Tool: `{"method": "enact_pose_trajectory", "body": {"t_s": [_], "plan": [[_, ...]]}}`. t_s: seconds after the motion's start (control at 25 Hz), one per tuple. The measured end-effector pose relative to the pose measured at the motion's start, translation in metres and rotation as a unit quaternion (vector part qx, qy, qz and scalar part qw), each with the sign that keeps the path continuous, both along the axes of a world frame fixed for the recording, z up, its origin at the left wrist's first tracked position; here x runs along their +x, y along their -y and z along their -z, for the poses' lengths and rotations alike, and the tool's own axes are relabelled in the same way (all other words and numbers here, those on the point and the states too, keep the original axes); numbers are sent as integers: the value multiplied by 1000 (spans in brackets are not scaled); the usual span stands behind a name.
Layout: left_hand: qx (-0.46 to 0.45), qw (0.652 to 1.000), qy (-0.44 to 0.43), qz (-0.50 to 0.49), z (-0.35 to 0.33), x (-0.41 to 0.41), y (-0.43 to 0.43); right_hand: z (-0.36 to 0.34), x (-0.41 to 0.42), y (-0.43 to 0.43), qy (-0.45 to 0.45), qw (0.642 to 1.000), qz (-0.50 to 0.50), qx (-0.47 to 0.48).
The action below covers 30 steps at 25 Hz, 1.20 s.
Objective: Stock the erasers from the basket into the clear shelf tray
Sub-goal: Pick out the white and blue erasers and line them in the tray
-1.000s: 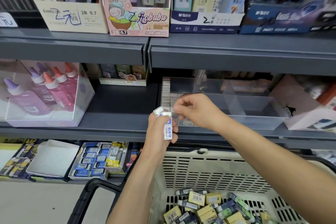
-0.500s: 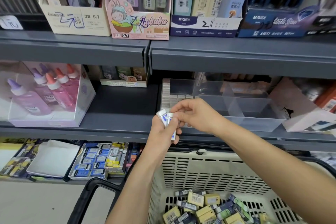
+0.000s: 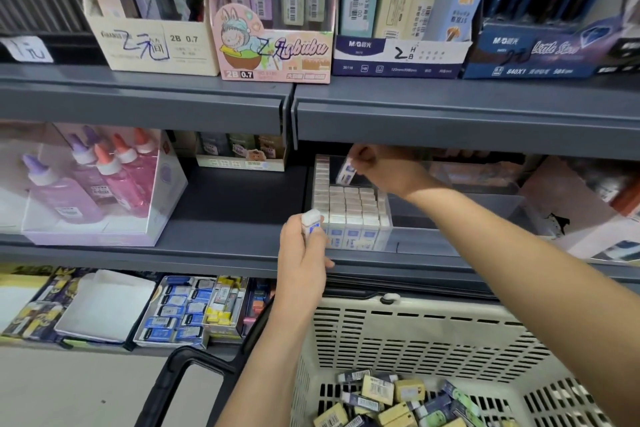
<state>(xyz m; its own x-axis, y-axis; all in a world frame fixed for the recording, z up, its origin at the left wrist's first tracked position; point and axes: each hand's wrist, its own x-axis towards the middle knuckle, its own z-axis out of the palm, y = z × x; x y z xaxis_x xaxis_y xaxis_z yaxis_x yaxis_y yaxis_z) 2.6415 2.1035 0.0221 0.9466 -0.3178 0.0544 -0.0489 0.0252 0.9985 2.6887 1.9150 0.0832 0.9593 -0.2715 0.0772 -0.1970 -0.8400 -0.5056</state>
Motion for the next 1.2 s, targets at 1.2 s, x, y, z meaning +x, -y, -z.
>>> {"method": "enact_pose_trajectory", "body": {"t_s": [1.2], "plan": [[136,989,34,-45,12,8,-1,13,13,0,25,995,2,101]]}}
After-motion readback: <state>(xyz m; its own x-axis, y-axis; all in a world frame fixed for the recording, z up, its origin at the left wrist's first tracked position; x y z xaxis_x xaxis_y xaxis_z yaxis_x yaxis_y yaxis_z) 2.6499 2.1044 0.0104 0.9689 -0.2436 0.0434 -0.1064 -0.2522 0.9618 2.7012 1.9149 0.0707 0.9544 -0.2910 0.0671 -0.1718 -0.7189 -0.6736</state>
